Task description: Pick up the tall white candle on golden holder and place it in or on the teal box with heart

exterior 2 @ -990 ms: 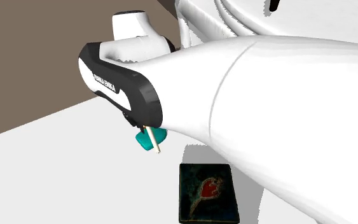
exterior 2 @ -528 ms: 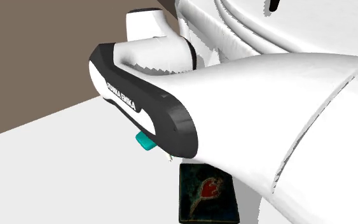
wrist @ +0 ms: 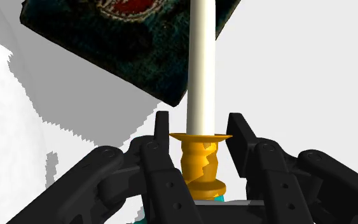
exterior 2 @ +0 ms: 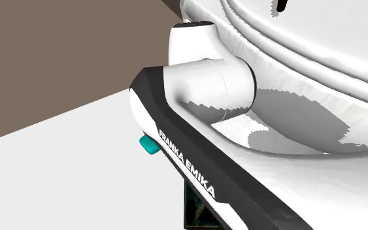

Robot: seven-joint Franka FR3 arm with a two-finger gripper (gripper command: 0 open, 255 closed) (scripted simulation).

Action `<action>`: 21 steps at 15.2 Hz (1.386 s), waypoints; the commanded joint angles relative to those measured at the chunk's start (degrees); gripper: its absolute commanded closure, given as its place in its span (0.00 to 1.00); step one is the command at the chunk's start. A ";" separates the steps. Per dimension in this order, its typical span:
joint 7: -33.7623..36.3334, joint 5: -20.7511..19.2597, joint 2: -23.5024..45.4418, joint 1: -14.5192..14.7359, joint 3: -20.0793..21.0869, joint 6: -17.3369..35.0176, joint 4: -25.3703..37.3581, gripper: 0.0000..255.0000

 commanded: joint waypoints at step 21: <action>-4.94 -3.49 -14.12 -2.48 -4.08 5.32 -19.80 1.00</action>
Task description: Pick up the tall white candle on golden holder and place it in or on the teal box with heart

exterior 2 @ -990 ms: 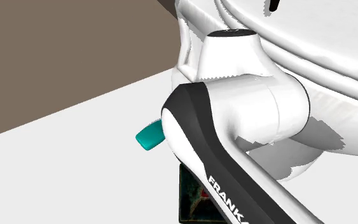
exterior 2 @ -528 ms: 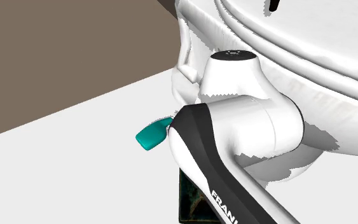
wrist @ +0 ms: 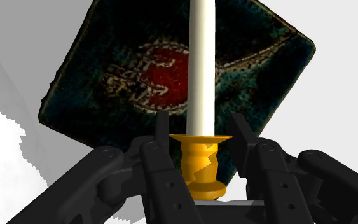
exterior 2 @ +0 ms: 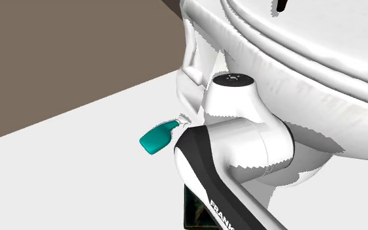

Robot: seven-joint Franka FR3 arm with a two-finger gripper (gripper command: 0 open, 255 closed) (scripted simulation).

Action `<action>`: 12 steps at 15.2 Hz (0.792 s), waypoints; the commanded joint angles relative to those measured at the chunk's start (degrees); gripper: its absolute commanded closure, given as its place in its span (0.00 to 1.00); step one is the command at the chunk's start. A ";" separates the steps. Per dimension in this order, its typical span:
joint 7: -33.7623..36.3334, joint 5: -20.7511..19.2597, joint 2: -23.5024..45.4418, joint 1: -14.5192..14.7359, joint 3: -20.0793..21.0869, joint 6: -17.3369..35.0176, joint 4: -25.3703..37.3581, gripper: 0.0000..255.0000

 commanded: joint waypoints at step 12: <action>-0.22 -0.09 0.33 -0.08 -0.12 2.01 -1.66 0.00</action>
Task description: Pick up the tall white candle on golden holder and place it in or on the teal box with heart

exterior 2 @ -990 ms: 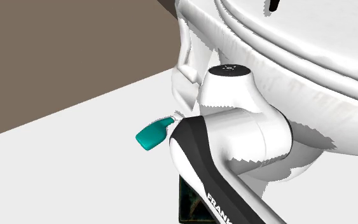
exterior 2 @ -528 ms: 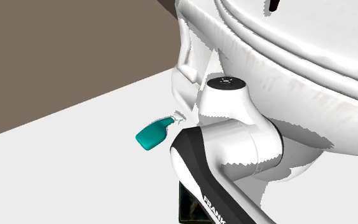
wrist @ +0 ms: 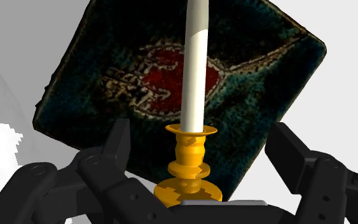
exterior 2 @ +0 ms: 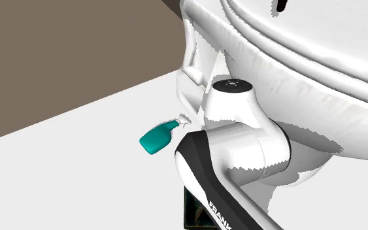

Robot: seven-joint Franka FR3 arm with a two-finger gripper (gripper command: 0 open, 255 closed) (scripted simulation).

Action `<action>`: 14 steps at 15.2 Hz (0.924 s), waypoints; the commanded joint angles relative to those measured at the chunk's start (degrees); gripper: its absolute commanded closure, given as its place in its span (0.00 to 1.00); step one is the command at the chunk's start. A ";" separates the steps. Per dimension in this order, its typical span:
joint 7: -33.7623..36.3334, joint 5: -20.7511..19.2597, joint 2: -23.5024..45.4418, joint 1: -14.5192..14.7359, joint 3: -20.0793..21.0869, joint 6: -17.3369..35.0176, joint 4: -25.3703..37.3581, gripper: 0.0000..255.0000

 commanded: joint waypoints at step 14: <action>0.02 -0.26 0.55 -0.13 -0.25 -7.01 7.55 0.00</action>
